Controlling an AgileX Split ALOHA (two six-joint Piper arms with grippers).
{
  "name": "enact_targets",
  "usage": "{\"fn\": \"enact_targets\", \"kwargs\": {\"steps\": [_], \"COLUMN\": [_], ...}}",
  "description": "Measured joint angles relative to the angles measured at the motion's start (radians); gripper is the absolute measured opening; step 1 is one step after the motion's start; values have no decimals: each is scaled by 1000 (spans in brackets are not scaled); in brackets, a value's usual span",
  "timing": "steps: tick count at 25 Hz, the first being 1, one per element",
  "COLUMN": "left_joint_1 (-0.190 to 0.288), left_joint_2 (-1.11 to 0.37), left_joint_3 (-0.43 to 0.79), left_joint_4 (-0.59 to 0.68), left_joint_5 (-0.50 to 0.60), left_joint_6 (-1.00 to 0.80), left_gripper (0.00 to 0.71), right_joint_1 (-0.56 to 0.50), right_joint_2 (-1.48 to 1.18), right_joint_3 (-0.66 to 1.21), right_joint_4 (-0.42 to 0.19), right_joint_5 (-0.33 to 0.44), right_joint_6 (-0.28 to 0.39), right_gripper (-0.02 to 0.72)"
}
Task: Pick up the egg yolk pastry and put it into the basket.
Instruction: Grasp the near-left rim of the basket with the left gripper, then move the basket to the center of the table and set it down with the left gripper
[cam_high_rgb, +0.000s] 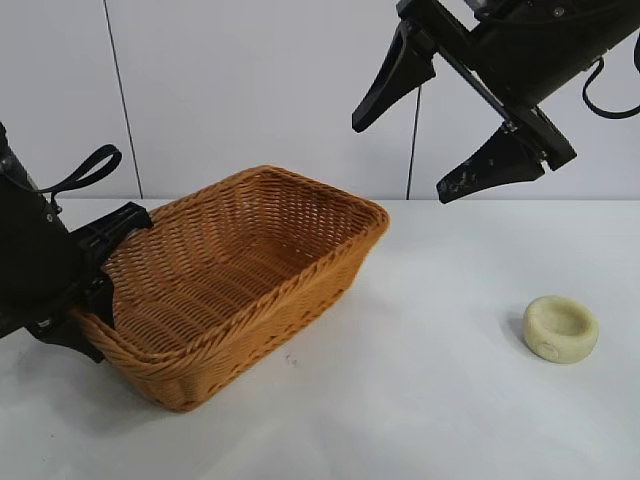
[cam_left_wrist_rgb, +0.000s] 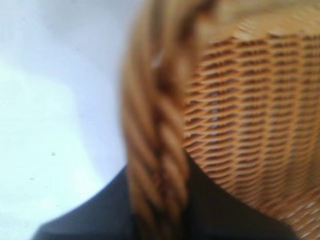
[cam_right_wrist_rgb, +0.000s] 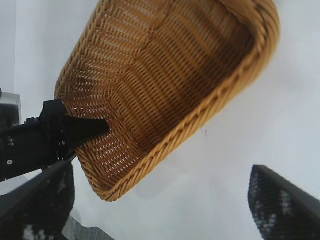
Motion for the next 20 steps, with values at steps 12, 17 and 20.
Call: {"fn": "enact_targets", "kwargs": {"steps": [12, 17, 20], "left_joint_1": [15, 56, 74], "left_joint_2": [4, 57, 101], "left_joint_3": [-102, -250, -330], "left_joint_4": [-70, -141, -161], "left_joint_5": [105, 235, 306], "left_joint_6": [157, 381, 498], "left_gripper": [92, 92, 92], "right_joint_1": [0, 0, 0], "right_joint_2": [0, 0, 0], "right_joint_3": [0, 0, 0], "right_joint_4": [0, -1, -2], "right_joint_5": [0, 0, 0], "right_joint_6": [0, 0, 0], "right_gripper": [675, 675, 675]}}
